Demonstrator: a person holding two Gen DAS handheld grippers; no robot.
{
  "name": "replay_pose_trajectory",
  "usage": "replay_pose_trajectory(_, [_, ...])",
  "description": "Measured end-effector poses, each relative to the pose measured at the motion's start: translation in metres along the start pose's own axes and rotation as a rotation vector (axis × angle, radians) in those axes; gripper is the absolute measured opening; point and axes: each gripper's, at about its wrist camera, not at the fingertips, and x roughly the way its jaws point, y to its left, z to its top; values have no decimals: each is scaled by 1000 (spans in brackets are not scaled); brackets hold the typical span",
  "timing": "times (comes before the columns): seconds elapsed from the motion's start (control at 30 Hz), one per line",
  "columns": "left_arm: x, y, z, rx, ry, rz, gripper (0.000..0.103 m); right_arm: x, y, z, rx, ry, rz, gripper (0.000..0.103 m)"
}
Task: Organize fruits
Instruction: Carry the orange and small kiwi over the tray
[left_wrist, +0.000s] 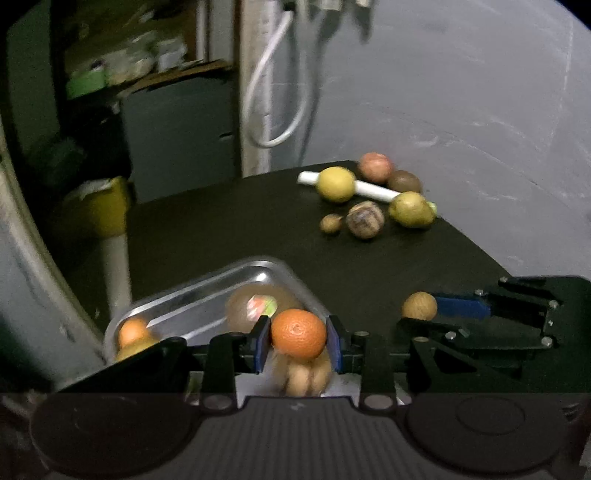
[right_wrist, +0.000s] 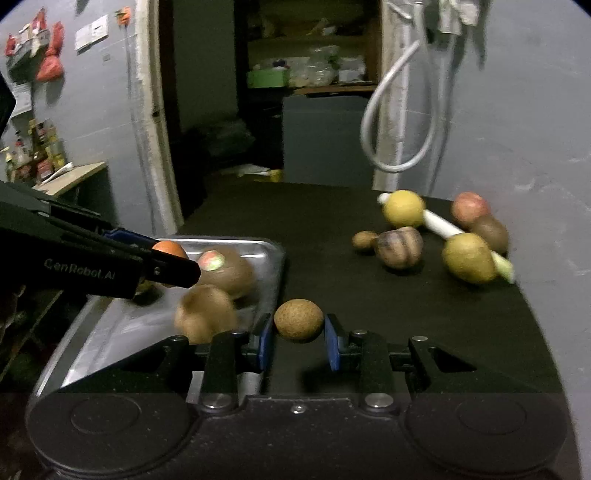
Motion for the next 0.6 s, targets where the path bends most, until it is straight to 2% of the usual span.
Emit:
replay_pose_trajectory(0.33, [-26, 33, -37, -91, 41, 36, 35, 3, 48, -5, -30, 30, 70, 32])
replay_pose_trajectory(0.6, [-23, 52, -53, -125, 95, 62, 35, 14, 66, -8, -37, 76, 103, 32])
